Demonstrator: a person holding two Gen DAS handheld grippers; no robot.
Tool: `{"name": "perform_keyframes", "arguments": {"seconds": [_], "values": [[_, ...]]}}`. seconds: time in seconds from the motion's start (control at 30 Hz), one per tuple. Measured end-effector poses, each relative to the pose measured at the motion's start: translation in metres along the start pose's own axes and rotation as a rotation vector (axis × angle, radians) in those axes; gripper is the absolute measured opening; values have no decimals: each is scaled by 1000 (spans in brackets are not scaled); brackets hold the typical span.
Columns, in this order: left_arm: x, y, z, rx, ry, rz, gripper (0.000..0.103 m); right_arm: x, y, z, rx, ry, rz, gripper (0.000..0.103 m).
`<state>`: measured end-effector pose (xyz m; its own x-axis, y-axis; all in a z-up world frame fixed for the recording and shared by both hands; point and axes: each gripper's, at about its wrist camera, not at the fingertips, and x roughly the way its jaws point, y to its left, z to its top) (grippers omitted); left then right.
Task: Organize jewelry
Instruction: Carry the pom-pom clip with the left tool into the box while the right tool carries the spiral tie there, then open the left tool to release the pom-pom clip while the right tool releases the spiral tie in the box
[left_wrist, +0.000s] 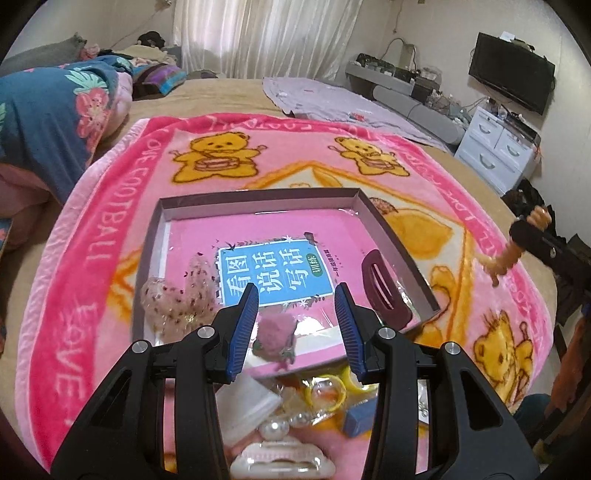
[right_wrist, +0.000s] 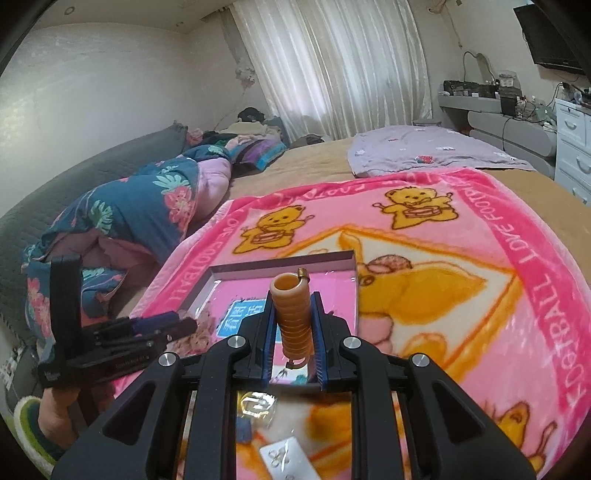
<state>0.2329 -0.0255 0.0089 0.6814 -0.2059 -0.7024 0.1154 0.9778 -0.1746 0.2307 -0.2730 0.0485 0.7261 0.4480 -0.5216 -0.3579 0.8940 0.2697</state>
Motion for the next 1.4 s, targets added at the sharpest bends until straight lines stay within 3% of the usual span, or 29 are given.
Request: {"name": "perform_keyframes", "arguments": {"seconds": [0.33,0.67,0.97,1.07,1.17,1.3,1.4], "values": [[33,15,-7,-10,67,25,35,74,-17,-2,24,177,-51,17],[48,21,-11,-11,102,46,35,122,-26,-9,42,290,-81,17],[53,20,-13,-10,113,47,35,127,-33,-16,99,274,-56,21],[52,20,-13,-12,110,45,35,121,-34,-14,118,248,-48,42],[50,19,-14,-8,107,43,35,114,-32,-14,111,228,-45,48],[48,18,-15,-8,106,40,35,102,-30,-15,113,193,-44,72],[48,17,-15,-14,107,40,38,91,-29,-13,114,171,-37,79]]}}
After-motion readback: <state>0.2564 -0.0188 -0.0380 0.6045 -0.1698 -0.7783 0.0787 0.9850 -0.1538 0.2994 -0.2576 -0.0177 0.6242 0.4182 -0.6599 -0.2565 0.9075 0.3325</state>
